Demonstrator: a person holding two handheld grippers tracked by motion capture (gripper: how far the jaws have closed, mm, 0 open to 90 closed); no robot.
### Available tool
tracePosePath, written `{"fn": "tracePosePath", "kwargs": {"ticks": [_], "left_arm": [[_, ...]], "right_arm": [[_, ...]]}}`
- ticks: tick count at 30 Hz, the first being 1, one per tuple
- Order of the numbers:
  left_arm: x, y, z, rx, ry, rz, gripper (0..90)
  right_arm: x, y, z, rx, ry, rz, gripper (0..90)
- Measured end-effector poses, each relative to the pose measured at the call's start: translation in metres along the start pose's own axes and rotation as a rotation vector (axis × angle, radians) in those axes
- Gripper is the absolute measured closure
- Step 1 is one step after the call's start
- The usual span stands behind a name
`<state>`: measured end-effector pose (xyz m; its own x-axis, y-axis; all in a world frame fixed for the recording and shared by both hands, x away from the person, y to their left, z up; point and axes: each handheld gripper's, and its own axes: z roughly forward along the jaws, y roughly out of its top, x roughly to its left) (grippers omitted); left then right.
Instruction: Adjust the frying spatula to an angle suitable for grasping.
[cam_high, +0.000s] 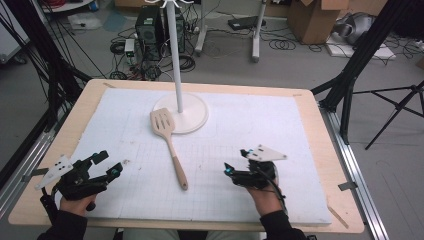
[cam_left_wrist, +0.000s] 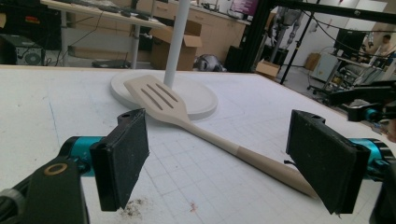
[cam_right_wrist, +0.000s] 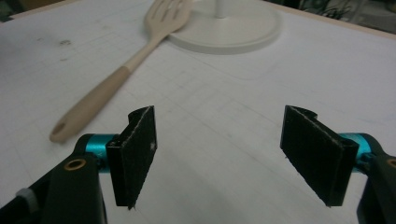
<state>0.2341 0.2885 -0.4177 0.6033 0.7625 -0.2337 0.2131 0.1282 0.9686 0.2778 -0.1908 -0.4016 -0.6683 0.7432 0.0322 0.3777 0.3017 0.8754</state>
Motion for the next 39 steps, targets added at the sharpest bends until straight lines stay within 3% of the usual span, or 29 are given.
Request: {"fn": "tracePosePath", "kwargs": {"ticks": [4,9,13,20,25,27,32,39], "left_arm": [[0.002,0.0,-0.002,-0.009,0.001,-0.008,21.5],[0.005,0.0,-0.003,-0.012,0.003,-0.019,21.7],[0.006,0.0,-0.003,-0.012,0.002,-0.024,21.8],[0.006,0.0,-0.002,-0.013,-0.003,-0.032,22.2],[0.007,0.001,-0.003,-0.013,-0.003,-0.035,22.2],[0.007,0.001,-0.003,-0.015,-0.004,-0.039,22.2],[0.008,0.001,-0.005,-0.019,-0.001,-0.044,22.2],[0.009,0.001,-0.006,-0.02,0.001,-0.05,22.3]], "right_arm": [[0.02,0.016,0.037,0.05,0.06,-0.027,29.4],[0.039,0.031,0.072,0.1,0.094,-0.056,31.7],[0.049,0.039,0.093,0.122,0.099,-0.063,32.6],[0.068,0.05,0.128,0.178,0.077,-0.086,22.0],[0.079,0.056,0.146,0.206,0.078,-0.105,21.8],[0.087,0.059,0.158,0.258,0.058,-0.123,32.5],[0.09,0.057,0.173,0.338,0.032,-0.101,46.7],[0.091,0.057,0.175,0.353,0.069,-0.085,64.4]]}}
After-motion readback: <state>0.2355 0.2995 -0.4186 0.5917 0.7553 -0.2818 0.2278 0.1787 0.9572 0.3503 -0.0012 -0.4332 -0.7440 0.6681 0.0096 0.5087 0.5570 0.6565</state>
